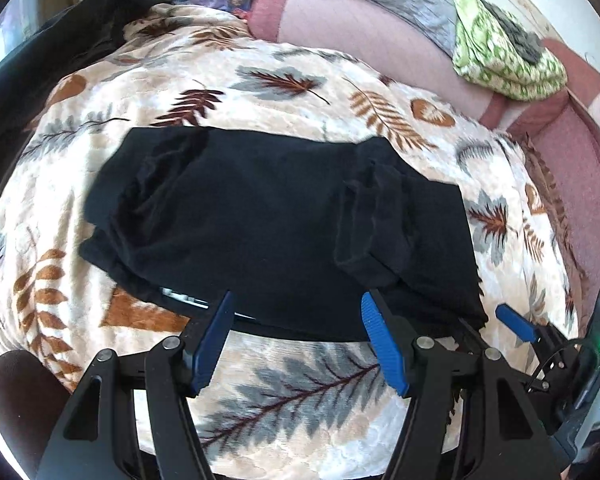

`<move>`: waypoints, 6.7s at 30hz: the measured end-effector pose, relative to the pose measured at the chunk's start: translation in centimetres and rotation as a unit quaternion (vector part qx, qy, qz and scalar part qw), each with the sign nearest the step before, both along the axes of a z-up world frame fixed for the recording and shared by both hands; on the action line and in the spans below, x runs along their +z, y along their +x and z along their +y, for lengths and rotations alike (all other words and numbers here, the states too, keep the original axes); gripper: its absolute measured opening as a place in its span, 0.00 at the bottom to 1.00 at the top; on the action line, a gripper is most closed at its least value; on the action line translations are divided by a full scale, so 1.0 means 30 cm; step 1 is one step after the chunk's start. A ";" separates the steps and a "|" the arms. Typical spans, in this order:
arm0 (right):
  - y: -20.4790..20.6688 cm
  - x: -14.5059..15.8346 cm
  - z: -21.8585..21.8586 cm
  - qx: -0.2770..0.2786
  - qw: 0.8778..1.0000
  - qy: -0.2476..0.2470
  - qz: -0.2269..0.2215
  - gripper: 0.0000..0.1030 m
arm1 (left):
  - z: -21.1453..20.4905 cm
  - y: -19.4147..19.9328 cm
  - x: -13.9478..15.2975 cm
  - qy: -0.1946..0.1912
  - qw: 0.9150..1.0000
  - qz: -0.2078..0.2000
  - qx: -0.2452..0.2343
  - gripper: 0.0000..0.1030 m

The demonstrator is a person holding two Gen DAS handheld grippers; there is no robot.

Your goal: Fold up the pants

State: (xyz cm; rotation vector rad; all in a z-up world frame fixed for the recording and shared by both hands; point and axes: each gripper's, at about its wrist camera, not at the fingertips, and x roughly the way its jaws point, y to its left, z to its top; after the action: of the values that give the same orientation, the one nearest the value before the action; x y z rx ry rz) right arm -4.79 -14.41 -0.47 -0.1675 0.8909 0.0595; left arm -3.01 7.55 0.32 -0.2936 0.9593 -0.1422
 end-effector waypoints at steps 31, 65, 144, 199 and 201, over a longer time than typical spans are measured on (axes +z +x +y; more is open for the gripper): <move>0.412 0.066 0.841 0.222 0.965 0.029 0.139 0.78 | 0.678 -0.144 -0.092 -0.122 0.969 0.018 0.213 0.67; 0.534 -0.043 1.035 0.202 0.963 0.003 0.181 0.93 | 0.868 -0.241 -0.146 -0.164 0.942 0.011 0.291 0.70; 0.566 0.215 -0.084 0.089 0.956 0.250 0.124 0.38 | -0.367 0.089 0.206 -0.078 0.976 -0.086 -0.184 0.18; 0.260 -0.016 -0.248 0.029 0.934 0.347 0.076 0.29 | -0.155 0.132 0.025 -0.072 0.993 -0.014 -0.096 0.57; 0.247 -0.025 -0.235 0.033 0.935 0.344 0.084 0.07 | -0.130 0.138 0.023 -0.079 0.993 -0.010 -0.083 0.57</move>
State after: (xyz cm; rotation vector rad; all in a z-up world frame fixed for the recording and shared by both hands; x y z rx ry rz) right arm 2.61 -21.47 -1.24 0.4703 0.9864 0.4488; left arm 1.13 3.66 1.02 -0.3568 0.9539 -0.3729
